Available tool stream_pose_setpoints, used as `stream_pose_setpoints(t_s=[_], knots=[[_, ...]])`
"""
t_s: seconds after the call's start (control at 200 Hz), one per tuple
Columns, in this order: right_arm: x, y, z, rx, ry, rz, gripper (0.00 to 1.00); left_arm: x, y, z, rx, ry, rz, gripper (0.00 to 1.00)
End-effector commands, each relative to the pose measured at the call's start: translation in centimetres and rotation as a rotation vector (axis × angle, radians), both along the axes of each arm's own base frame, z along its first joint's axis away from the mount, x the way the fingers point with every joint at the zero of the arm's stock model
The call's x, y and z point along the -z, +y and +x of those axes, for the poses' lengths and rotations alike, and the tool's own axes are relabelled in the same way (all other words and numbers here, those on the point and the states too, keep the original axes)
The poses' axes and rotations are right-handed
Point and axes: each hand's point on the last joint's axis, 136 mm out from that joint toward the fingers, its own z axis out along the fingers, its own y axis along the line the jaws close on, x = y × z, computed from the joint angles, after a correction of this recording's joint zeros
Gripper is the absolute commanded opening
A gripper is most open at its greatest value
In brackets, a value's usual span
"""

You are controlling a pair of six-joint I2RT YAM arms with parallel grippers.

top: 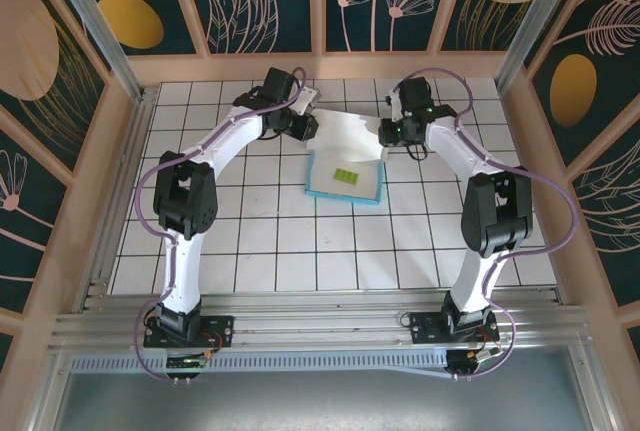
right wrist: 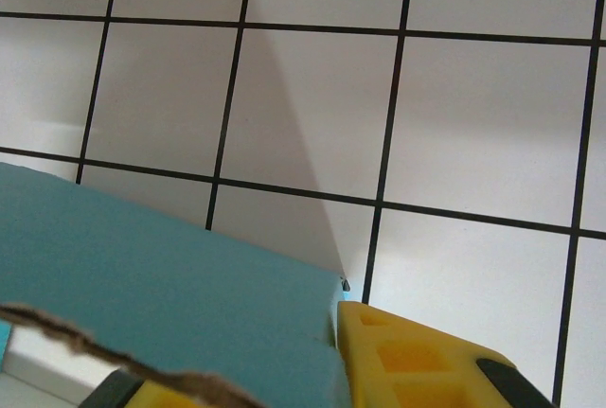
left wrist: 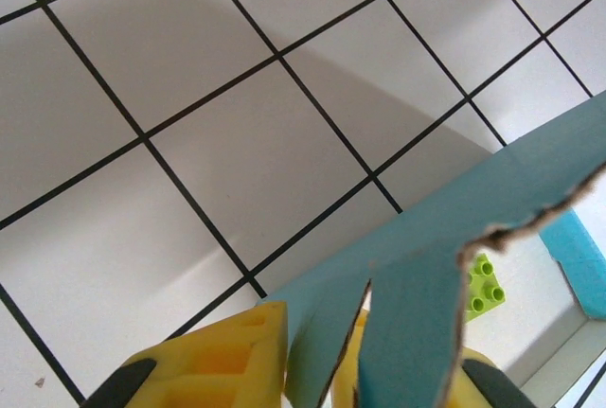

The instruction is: Fold the paper box

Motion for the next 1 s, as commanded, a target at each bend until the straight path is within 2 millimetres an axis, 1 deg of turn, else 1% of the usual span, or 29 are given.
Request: stream_pose_setpoints(t_s=[0.0,0.175,0.295,0.511,0.666,0.801,0.901,0.911,0.996], knots=[[-1.1,0.4,0.0,0.013,-0.038,0.007,0.21,-2.0,-0.4,-0.1,-0.021,-0.031,-0.025,0.17],[-0.9,0.6,0.0,0.028,-0.036,0.031,0.19,-1.9,-1.0,-0.3,-0.05,0.003,-0.071,0.17],[-1.0,1.3,-0.2,0.024,-0.033,0.08,0.19,-1.3,-1.1,-0.4,-0.087,0.038,-0.094,0.17],[-0.8,1.8,-0.5,0.04,-0.028,0.142,0.18,-0.5,-1.5,-1.4,-0.105,0.095,-0.16,0.17],[-0.6,1.5,-0.9,0.064,-0.035,0.153,0.16,0.3,-1.4,-2.2,-0.115,0.114,-0.18,0.16],[-0.4,1.2,-1.5,0.08,-0.042,0.156,0.16,0.4,-1.5,-2.8,-0.114,0.129,-0.215,0.16],[-0.6,0.9,-1.9,0.095,-0.064,0.163,0.16,0.4,-1.6,-3.3,-0.12,0.134,-0.248,0.16],[-0.5,0.9,-1.9,0.096,-0.067,0.164,0.16,0.7,-1.6,-3.5,-0.12,0.143,-0.248,0.16],[-0.7,0.8,-2.2,0.11,-0.095,0.17,0.16,0.9,-1.4,-3.9,-0.134,0.144,-0.263,0.16]])
